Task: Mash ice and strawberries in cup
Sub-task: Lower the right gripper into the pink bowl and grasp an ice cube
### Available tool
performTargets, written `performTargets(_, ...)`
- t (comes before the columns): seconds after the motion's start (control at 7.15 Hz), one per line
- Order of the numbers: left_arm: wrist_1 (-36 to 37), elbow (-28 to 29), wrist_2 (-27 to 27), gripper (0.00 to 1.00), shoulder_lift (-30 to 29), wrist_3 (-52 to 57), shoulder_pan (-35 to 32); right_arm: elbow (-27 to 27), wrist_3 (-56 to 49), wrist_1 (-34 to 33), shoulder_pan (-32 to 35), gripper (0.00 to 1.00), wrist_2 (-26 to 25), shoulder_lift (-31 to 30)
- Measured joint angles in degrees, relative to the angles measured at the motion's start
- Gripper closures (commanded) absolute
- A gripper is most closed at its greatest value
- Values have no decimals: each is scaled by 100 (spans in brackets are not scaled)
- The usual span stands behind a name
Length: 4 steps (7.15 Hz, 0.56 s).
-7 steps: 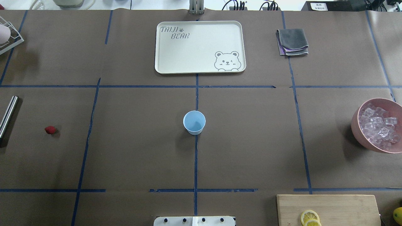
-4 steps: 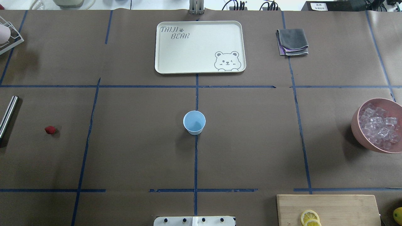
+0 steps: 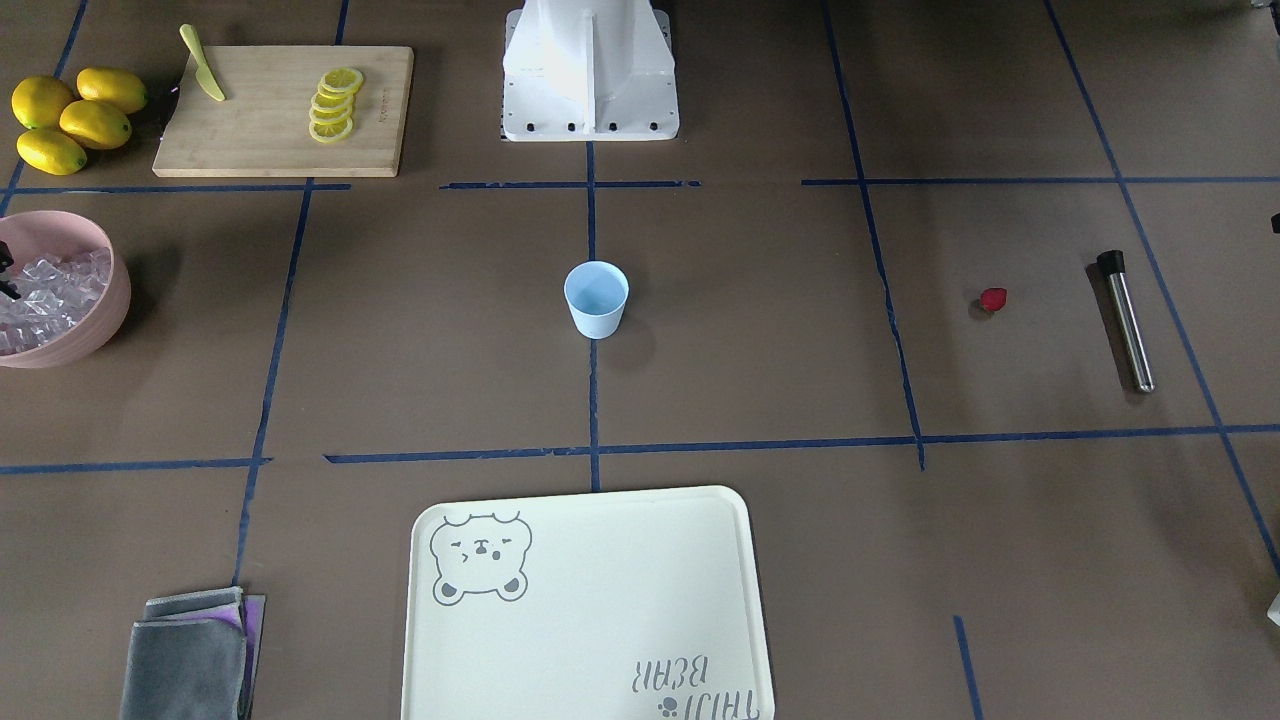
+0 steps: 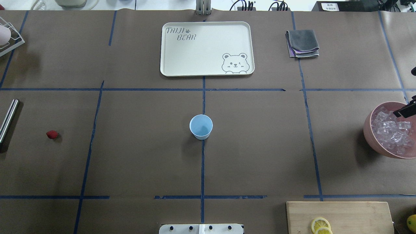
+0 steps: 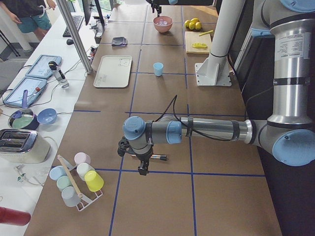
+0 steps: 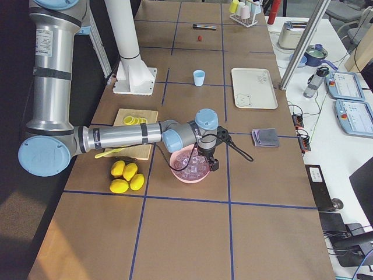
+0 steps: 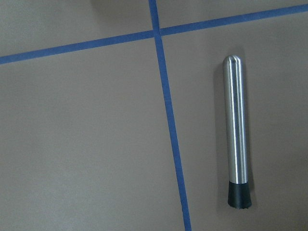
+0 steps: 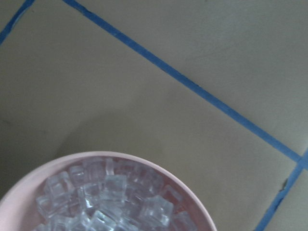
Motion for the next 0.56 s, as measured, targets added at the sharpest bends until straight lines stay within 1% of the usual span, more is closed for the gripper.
performTargets(0.28, -4, -3, 0, 0, 0, 0, 2, 141, 325, 18, -296, 4, -65, -26)
performTargets(0.56, -6, 2, 0, 0, 0, 0, 8, 134, 363, 2, -431, 6, -86, -125)
